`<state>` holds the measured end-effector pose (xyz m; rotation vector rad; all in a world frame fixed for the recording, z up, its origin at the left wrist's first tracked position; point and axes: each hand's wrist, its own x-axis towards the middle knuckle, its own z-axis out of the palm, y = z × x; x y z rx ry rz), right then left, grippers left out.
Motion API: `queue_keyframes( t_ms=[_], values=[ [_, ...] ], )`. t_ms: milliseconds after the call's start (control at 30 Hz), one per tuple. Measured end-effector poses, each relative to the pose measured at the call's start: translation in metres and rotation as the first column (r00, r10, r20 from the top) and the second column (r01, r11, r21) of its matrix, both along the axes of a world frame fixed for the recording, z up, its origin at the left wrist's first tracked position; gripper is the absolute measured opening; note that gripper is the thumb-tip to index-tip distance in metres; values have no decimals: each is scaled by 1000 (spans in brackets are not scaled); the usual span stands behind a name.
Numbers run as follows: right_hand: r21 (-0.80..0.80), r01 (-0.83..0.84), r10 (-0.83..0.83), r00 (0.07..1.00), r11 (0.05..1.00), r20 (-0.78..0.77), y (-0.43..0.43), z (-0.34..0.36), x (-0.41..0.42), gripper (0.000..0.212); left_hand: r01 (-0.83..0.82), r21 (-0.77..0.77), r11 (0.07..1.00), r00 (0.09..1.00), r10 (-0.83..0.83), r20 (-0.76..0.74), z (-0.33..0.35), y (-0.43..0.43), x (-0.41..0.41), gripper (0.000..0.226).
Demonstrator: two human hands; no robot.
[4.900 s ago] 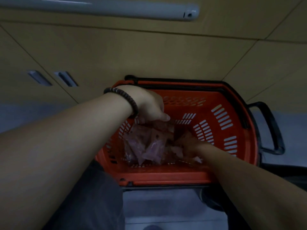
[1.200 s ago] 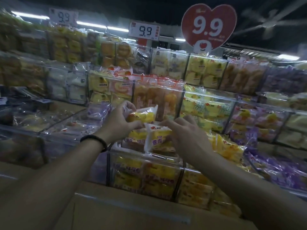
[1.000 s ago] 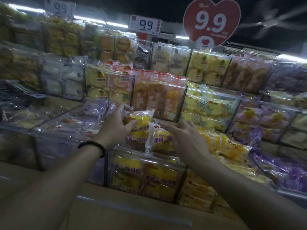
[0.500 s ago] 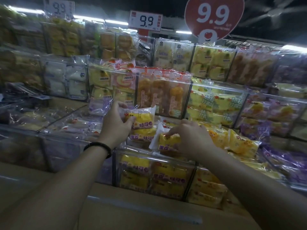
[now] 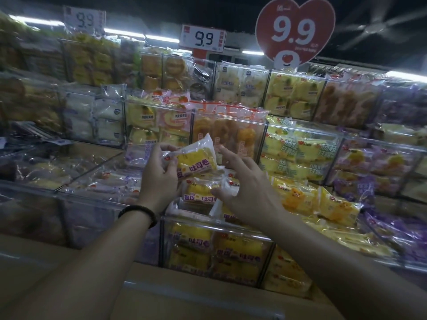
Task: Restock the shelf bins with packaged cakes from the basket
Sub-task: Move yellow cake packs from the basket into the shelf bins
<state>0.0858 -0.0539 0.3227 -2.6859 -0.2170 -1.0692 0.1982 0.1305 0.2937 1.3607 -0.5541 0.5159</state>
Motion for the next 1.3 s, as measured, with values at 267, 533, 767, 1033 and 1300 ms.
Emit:
queue_keyframes(
  t_ms=[267, 533, 767, 1033, 1300],
  values=[
    [22, -9, 8, 998, 1000, 58, 27, -13, 12, 71, 29, 203, 979, 994, -50, 99, 0, -3, 5, 29],
    [-19, 304, -304, 952, 952, 32, 20, -20, 26, 43, -70, 430, 900, 992, 18, 124, 1, -6, 1, 30],
    [-61, 373, -370, 928, 926, 45, 15, -20, 27, 46, -71, 669, 740, 993, -14, 121, -3, -8, 5, 52],
    [-213, 240, -275, 949, 947, -153, 17, -19, 36, 41, -258, 747, 612, 959, 70, 274, -9, -12, 8, 35],
    [-192, 116, -151, 972, 975, -179, 7, -23, -1, 60, -276, 767, 579, 959, 107, 263, -7, -14, 2, 20]
  ],
)
